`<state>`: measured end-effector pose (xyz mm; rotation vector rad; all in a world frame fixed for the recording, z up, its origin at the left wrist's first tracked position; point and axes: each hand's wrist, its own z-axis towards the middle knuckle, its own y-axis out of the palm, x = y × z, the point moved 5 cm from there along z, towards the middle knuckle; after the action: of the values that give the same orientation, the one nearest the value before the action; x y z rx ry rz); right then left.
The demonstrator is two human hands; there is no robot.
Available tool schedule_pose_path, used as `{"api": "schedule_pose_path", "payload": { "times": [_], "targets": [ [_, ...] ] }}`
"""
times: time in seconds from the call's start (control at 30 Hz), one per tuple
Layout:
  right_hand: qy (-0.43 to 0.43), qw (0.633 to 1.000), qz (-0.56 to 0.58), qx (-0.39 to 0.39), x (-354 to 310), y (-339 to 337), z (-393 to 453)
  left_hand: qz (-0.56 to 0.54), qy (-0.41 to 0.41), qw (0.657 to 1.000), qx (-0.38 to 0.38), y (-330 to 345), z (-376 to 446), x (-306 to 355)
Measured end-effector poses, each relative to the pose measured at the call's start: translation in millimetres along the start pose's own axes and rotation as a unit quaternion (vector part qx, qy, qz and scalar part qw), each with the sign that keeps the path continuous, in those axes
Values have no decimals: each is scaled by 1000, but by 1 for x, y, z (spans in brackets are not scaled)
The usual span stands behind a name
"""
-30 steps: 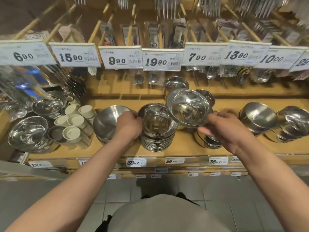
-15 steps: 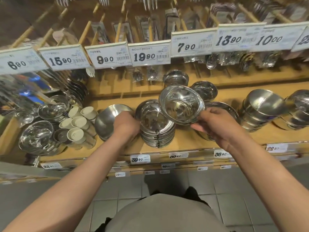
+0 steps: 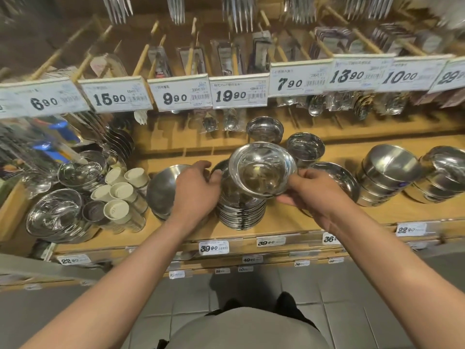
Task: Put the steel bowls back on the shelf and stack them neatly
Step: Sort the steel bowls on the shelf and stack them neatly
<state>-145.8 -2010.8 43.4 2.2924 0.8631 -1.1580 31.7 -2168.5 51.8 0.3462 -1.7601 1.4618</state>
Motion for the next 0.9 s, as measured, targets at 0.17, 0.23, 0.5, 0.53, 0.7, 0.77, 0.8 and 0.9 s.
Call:
{"api": "schedule_pose_path", "payload": {
  "times": [0.17, 0.23, 0.5, 0.53, 0.7, 0.77, 0.8, 0.9],
  "targets": [
    [-12, 1000, -25, 1, 5, 28, 5, -82, -44, 993, -67, 0, 7, 5],
    [-10, 999, -51, 1, 7, 31, 9, -82, -66, 992, -76, -3, 11, 0],
    [-71, 981, -174, 41, -1, 27, 32, -117, -129, 980, -96, 5, 21, -22],
    [-75, 977, -193, 43, 0, 26, 34, -109, -126, 981, -99, 8, 21, -23],
    [-105, 960, -249, 72, 1, 21, 40, -34, -80, 991, -101, 12, 18, -18],
    [-119, 955, -261, 79, 2, 20, 40, -10, -69, 993, -94, 12, 15, -17],
    [-125, 953, -265, 79, 2, 20, 40, -9, -71, 993, -95, 12, 14, -18],
    [-139, 942, -295, 78, 4, 21, 42, -2, -64, 994, -86, 13, 15, -17]
  ]
}}
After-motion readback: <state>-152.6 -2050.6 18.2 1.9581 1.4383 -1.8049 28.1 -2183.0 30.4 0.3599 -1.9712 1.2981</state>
